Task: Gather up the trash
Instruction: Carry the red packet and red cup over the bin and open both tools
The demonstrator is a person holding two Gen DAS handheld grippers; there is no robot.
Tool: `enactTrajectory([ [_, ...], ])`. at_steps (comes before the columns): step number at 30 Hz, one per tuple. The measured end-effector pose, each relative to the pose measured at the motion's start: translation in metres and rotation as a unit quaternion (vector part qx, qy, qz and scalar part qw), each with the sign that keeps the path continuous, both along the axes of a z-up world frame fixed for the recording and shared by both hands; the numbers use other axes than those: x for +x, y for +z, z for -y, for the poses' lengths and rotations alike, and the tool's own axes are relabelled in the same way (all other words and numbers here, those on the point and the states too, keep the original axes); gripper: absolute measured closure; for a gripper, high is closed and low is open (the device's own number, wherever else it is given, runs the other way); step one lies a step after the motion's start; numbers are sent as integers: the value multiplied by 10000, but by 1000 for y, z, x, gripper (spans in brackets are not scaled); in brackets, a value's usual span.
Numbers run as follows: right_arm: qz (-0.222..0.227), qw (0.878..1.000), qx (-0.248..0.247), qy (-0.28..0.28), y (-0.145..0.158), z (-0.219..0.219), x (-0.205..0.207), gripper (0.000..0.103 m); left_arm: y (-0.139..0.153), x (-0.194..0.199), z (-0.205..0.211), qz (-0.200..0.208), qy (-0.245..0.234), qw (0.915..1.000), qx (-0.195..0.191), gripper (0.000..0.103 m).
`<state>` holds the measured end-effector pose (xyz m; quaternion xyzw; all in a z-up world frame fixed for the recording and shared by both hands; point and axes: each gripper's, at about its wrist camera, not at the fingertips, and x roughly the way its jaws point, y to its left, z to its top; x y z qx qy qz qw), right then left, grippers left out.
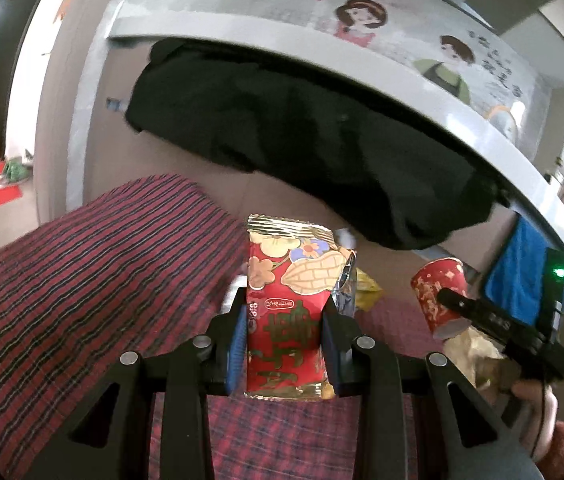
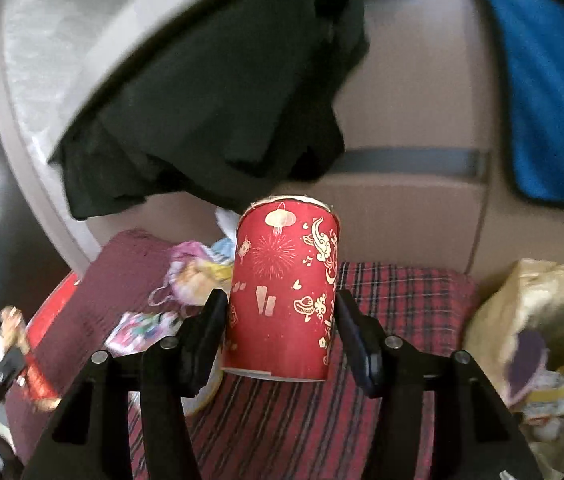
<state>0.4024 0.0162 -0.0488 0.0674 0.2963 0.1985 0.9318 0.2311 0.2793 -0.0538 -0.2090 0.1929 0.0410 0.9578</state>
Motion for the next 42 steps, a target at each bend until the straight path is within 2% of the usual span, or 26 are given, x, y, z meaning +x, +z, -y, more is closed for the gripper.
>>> enactTrajectory([
  [8, 1015, 9945, -231, 65, 49, 48, -81, 51, 48, -10, 75, 334, -186, 9973, 624, 69],
  [13, 1372, 9905, -90, -89, 76, 92, -108, 51, 73, -8, 126, 531, -458, 9938, 858, 69],
  [18, 1695, 9841, -226, -489, 90, 136, -126, 51, 91, -2, 183, 683, -763, 9880, 1159, 69],
  [24, 1864, 9769, -365, -976, 98, 187, -140, 51, 101, 4, 251, 900, -1150, 9771, 1549, 69],
  [28, 1850, 9746, -420, -1192, 97, 213, -143, 51, 105, 9, 281, 969, -1303, 9734, 1614, 69],
  [34, 1827, 9722, -457, -1392, 90, 241, -144, 51, 108, 14, 312, 1115, -1403, 9693, 1683, 69],
  [42, 1695, 9732, -395, -1503, 76, 264, -140, 51, 99, 25, 338, 1053, -1574, 9658, 1771, 69],
])
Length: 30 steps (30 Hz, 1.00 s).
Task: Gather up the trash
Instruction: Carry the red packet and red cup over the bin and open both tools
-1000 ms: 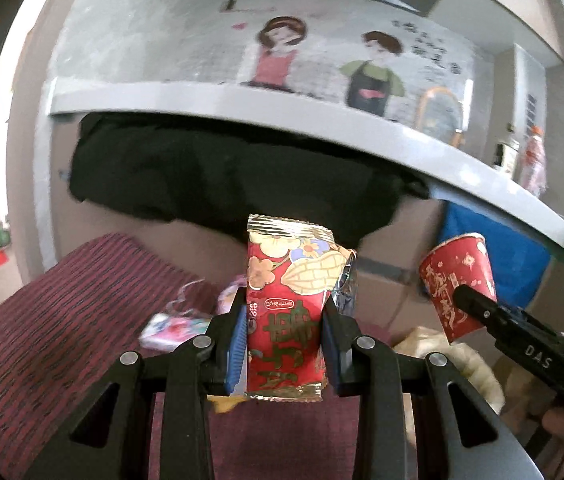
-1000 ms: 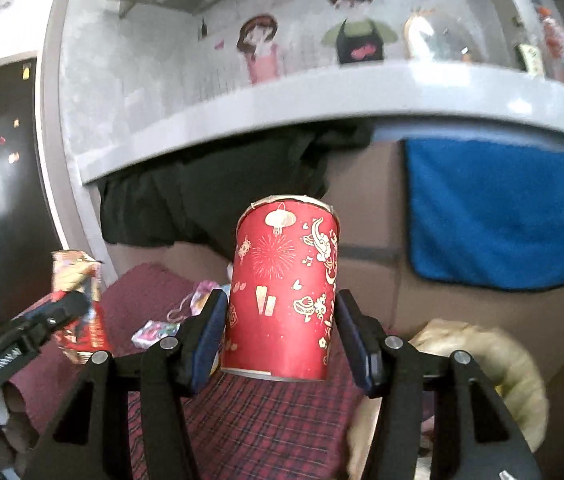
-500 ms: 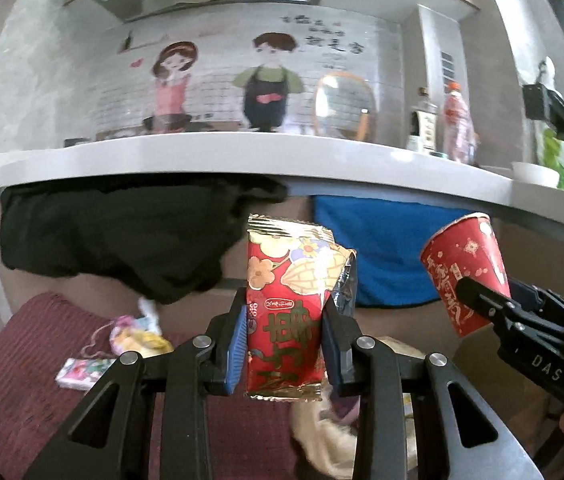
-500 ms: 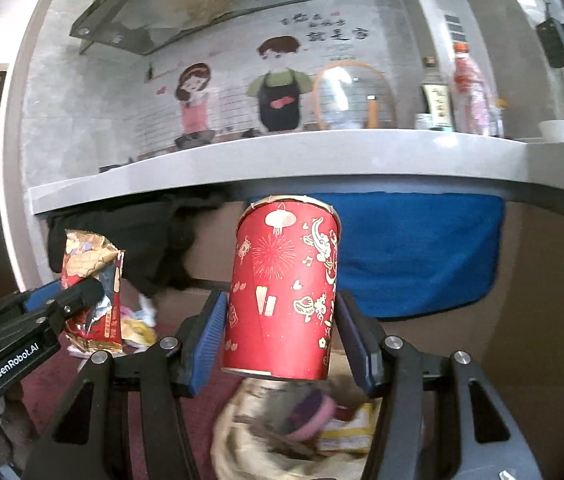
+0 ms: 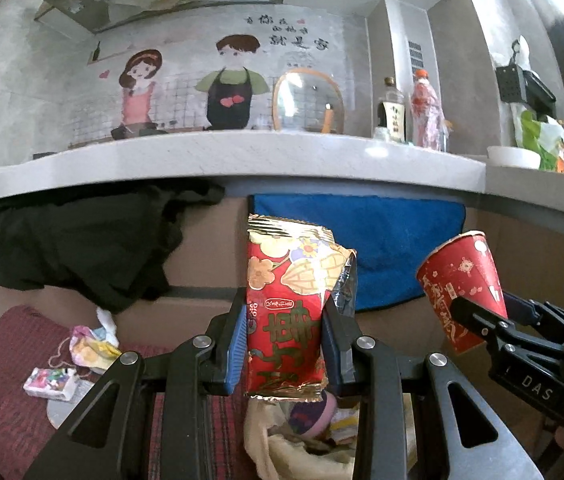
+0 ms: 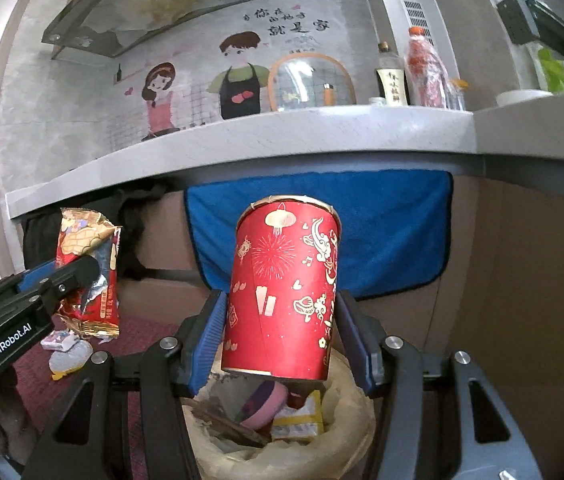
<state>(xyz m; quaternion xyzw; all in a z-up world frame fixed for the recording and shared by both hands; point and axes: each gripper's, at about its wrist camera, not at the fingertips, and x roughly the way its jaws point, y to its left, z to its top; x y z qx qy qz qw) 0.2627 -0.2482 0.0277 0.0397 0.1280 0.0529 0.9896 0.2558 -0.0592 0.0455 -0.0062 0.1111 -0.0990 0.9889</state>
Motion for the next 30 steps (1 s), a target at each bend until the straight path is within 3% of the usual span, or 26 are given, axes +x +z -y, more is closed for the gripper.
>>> enactTrajectory([
  [30, -608, 9981, 30, 90, -51, 7, 35, 51, -69, 45, 8, -910, 90, 9958, -110, 69],
])
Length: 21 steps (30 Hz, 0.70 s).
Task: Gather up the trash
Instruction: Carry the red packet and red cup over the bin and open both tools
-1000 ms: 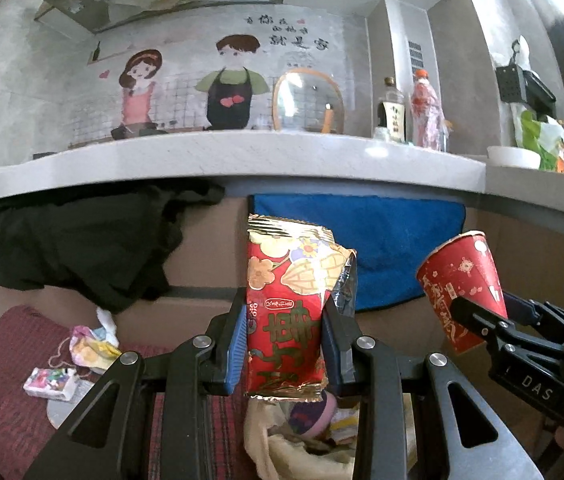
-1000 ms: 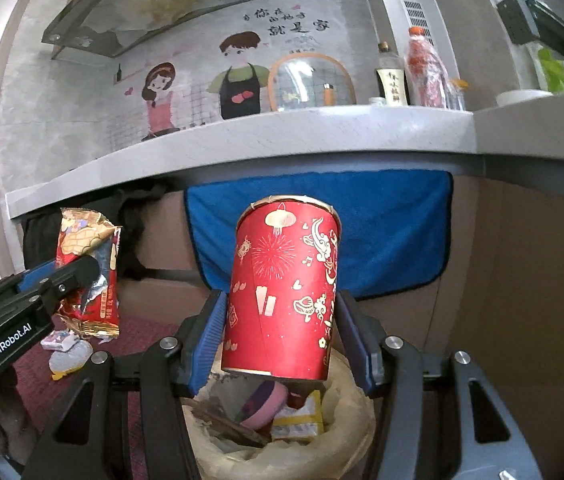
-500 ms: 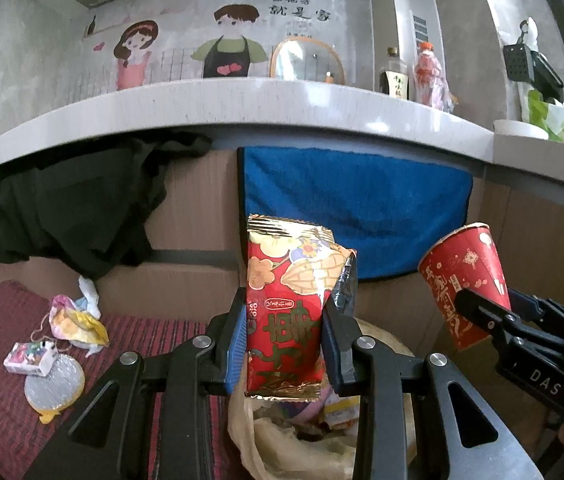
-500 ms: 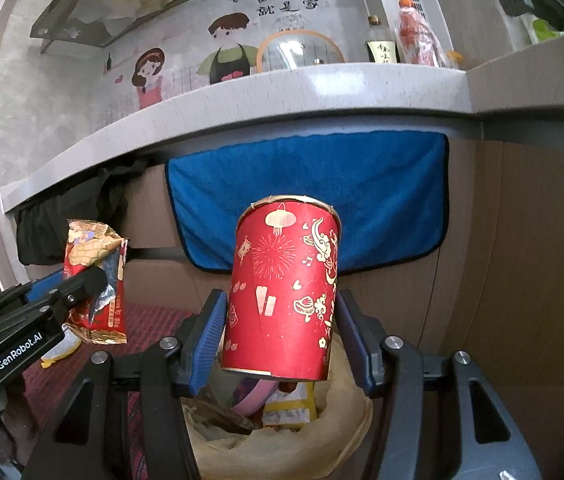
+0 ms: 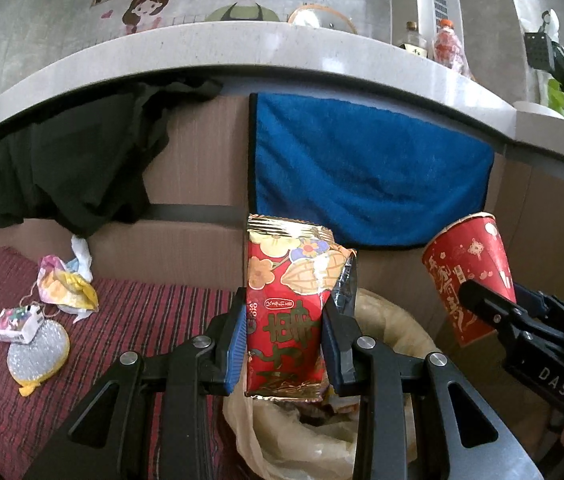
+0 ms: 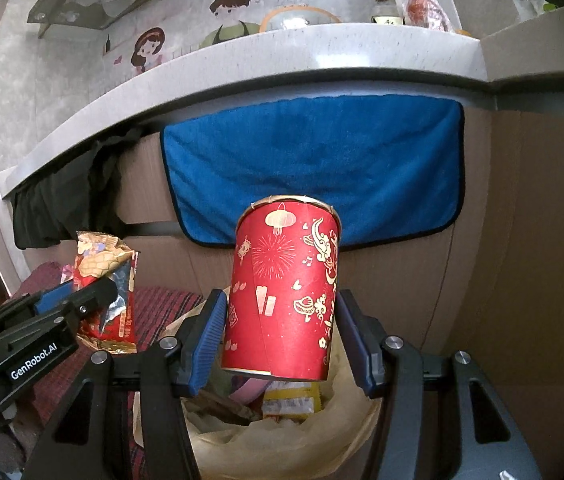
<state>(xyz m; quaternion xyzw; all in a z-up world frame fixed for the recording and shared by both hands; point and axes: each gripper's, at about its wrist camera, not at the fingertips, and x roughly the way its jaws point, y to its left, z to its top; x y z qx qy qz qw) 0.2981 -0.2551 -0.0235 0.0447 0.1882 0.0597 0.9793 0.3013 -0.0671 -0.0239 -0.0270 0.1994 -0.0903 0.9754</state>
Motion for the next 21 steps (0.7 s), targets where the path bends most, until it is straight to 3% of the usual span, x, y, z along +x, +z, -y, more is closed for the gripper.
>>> enactTrajectory([
  [21, -441, 9990, 63, 70, -29, -6, 31, 51, -28, 31, -4, -589, -131, 9980, -163, 69],
])
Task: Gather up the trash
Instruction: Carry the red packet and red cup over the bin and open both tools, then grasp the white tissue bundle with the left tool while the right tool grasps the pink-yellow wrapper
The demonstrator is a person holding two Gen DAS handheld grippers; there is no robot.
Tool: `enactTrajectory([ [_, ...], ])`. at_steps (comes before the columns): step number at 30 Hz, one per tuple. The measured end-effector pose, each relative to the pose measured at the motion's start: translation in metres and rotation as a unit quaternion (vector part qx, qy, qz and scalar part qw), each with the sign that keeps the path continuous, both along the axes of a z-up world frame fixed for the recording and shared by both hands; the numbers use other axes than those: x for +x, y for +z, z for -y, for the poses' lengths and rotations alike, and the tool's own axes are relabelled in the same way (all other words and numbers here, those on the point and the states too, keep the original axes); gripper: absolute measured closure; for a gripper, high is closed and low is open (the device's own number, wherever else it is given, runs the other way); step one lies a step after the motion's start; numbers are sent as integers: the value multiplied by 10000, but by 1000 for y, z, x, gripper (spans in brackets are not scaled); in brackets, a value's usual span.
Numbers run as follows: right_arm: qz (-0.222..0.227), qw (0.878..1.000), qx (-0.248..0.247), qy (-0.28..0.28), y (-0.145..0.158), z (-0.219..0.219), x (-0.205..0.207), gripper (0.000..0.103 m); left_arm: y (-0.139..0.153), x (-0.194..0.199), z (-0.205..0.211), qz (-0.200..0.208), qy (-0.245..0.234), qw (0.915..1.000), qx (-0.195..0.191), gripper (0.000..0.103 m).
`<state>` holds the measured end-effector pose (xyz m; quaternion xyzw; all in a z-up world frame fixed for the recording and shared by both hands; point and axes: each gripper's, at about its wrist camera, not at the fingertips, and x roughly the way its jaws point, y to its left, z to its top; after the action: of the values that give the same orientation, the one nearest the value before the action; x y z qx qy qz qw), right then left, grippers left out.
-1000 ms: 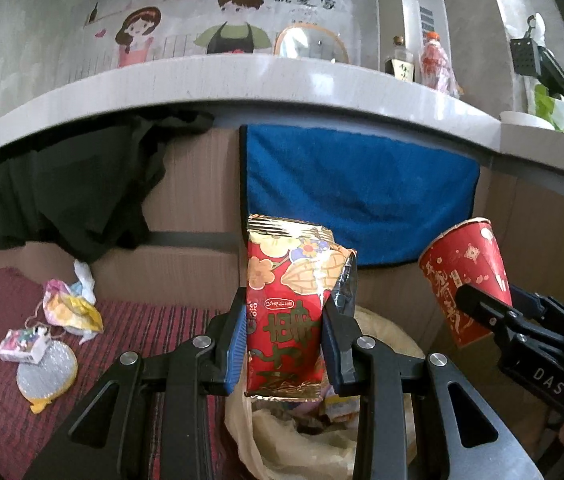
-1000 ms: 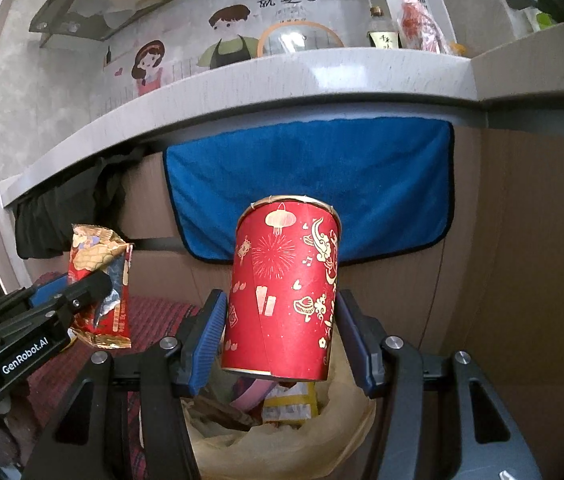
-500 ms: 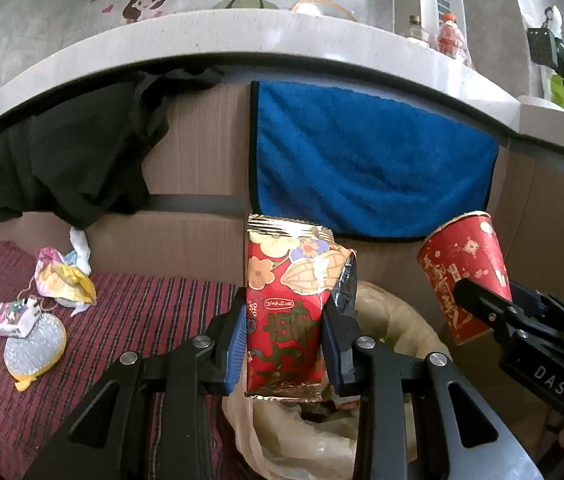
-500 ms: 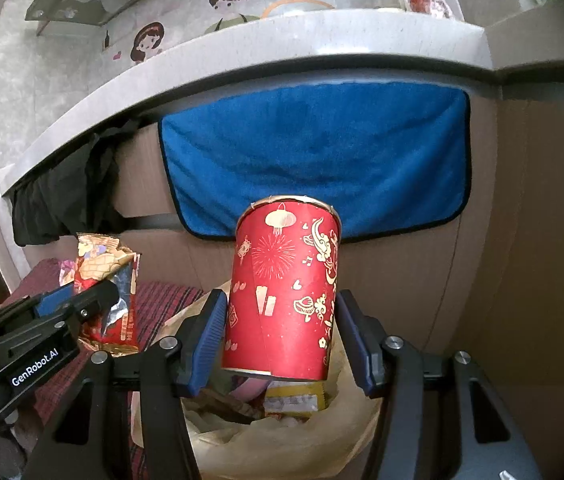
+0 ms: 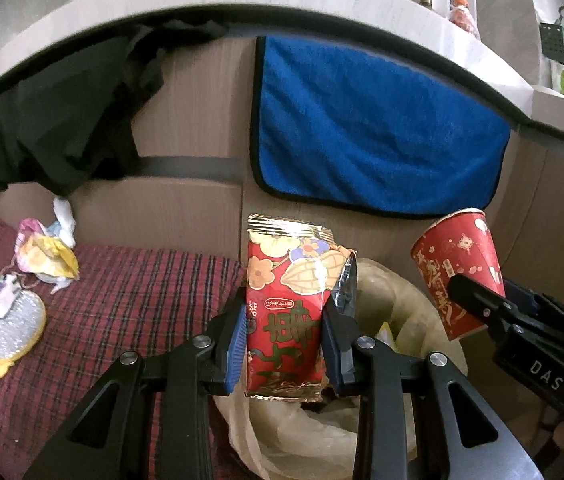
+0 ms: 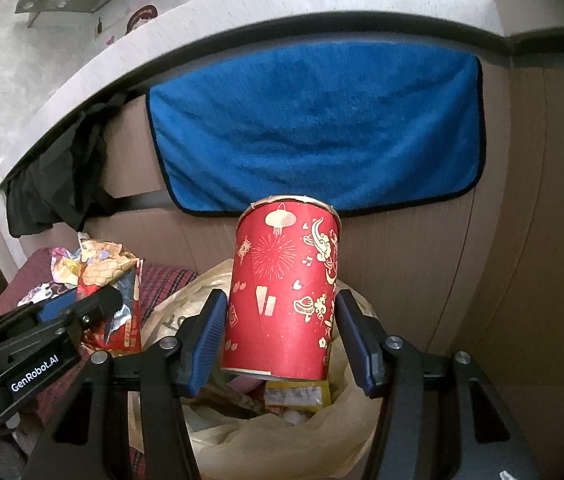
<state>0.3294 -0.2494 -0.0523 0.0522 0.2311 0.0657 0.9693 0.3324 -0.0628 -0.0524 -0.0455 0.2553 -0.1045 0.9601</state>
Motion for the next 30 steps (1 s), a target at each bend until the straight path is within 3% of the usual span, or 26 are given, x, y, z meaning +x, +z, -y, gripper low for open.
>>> enactTrajectory([
  [2, -37, 10000, 56, 0, -2, 1, 4, 49, -3, 7, -2, -121, -184, 9996, -154, 68],
  [5, -123, 9997, 219, 56, -7, 4, 12, 48, -7, 18, -8, -393, -374, 9976, -436, 48],
  [6, -176, 9995, 258, 56, -9, 4, 14, 48, -6, 20, -11, -424, -372, 9971, -508, 47],
  [15, -274, 9994, 186, 138, -12, -4, 12, 48, 5, 20, -46, -536, -182, 9939, -947, 47],
  [24, -45, 9987, -287, 426, 12, -39, -12, 48, 22, -20, -107, -163, 304, 9966, -753, 47],
  [30, 100, 9954, -395, 864, 28, -85, -21, 49, 15, -41, -179, -129, 804, 9937, -774, 47],
])
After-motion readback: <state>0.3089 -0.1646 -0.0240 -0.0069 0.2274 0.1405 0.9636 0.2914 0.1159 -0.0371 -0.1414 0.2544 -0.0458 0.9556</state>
